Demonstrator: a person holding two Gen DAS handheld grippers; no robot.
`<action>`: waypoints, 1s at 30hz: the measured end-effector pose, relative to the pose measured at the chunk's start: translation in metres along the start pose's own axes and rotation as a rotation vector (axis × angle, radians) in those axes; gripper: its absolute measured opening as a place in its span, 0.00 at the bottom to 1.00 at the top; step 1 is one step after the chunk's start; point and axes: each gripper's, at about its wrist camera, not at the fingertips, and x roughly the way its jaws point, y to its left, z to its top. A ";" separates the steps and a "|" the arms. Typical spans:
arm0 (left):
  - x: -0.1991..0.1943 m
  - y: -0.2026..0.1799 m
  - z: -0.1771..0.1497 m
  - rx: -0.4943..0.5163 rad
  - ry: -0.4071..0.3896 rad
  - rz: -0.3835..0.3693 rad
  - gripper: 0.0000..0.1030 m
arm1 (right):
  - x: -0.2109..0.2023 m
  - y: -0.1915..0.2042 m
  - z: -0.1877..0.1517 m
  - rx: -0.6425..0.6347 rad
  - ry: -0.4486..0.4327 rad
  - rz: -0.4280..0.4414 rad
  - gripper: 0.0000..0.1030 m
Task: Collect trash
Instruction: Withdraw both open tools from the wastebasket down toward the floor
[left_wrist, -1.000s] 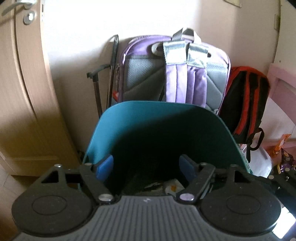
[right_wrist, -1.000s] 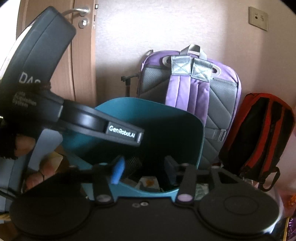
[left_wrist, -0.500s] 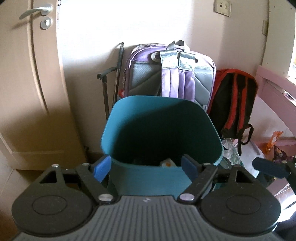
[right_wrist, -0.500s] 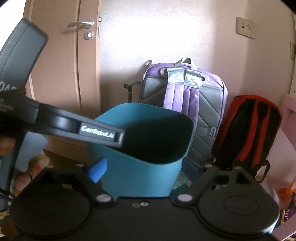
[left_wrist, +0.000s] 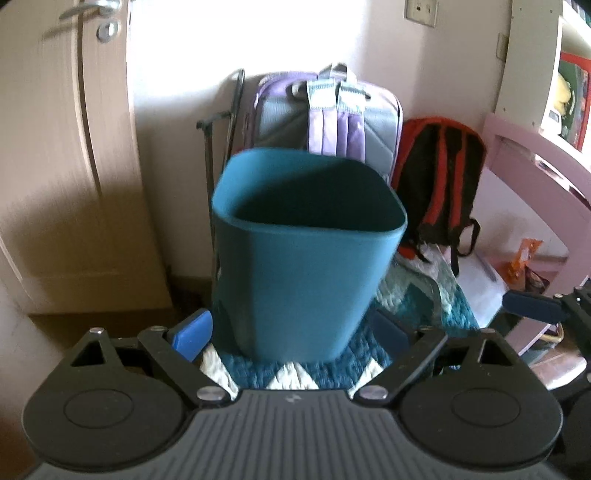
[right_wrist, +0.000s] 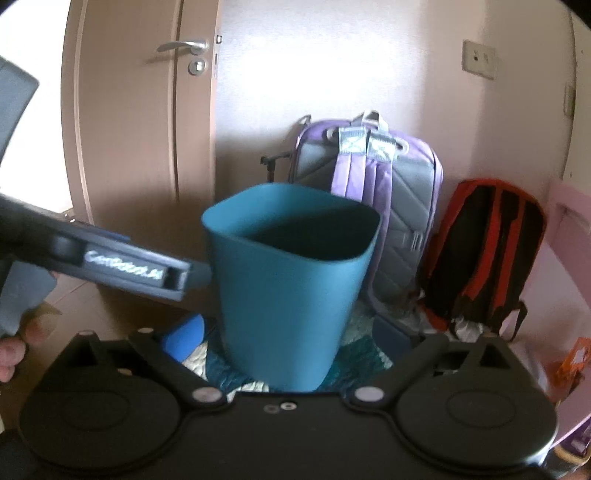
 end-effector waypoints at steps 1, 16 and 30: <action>0.000 0.002 -0.008 -0.001 0.008 0.001 0.92 | 0.000 0.000 -0.006 0.009 0.009 0.008 0.95; 0.071 0.029 -0.122 -0.036 0.241 0.029 0.92 | 0.051 0.004 -0.109 0.111 0.194 0.083 0.96; 0.214 0.066 -0.223 -0.155 0.536 0.097 0.92 | 0.160 0.001 -0.234 0.196 0.474 0.103 0.96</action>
